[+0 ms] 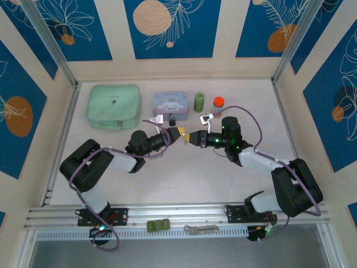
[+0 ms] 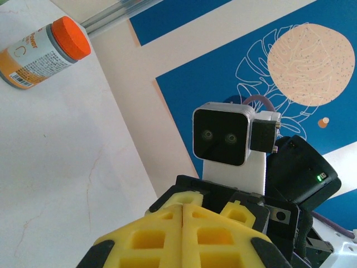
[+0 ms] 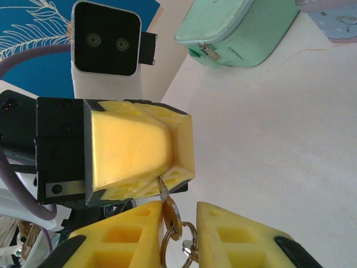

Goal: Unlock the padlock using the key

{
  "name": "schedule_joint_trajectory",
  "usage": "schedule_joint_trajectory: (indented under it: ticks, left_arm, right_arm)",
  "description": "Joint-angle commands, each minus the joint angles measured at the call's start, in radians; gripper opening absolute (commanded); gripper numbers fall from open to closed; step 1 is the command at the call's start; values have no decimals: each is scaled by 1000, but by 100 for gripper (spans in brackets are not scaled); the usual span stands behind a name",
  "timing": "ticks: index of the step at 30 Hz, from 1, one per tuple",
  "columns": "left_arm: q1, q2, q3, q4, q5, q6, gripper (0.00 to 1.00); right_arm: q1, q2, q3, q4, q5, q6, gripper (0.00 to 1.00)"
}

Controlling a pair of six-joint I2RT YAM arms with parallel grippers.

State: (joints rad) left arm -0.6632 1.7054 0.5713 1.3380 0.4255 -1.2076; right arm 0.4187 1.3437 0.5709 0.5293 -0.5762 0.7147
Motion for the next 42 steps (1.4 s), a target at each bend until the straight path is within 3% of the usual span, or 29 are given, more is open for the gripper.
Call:
schedule_joint_trajectory:
  ticks: [1, 9, 13, 14, 17, 18, 20, 22, 27, 35, 39, 42]
  left_arm:
    - [5, -4, 6, 70, -14, -18, 0]
    - [-2, -10, -3, 70, -22, -23, 0]
    - [-2, -16, -12, 70, -31, -23, 0]
    - [-2, -16, -15, 70, -36, -25, 13]
    - [13, -9, -20, 70, -52, -45, 69]
    - [24, -5, -22, 70, -53, -47, 82]
    - [54, 2, -31, 70, -48, -41, 91]
    - [90, 5, -43, 65, -51, -11, 92]
    - [147, 26, -10, -102, -71, 109, 84]
    - [153, 67, 139, -533, -235, 382, 72]
    - [154, 115, 235, -660, -298, 487, 69]
    - [160, 185, 316, -694, -284, 516, 59]
  right_arm:
    - [3, -14, -17, 2, 6, 5, 16]
    - [3, 17, 6, 26, -4, 14, 10]
    - [2, 25, 6, 22, 6, 13, 0]
    - [0, 26, 6, 11, 9, 9, 0]
    - [-4, 22, 8, -21, 11, -6, 0]
    - [-6, 18, 10, -42, 13, -14, 0]
    - [-9, 5, 13, -89, 21, -40, 0]
    - [-13, -17, 11, -139, 41, -65, 0]
    - [-33, -64, 10, -264, 110, -111, 0]
    - [-55, -113, 1, -313, 133, -139, 0]
    - [-66, -112, -1, -308, 119, -141, 0]
    - [-72, -107, -3, -299, 110, -139, 0]
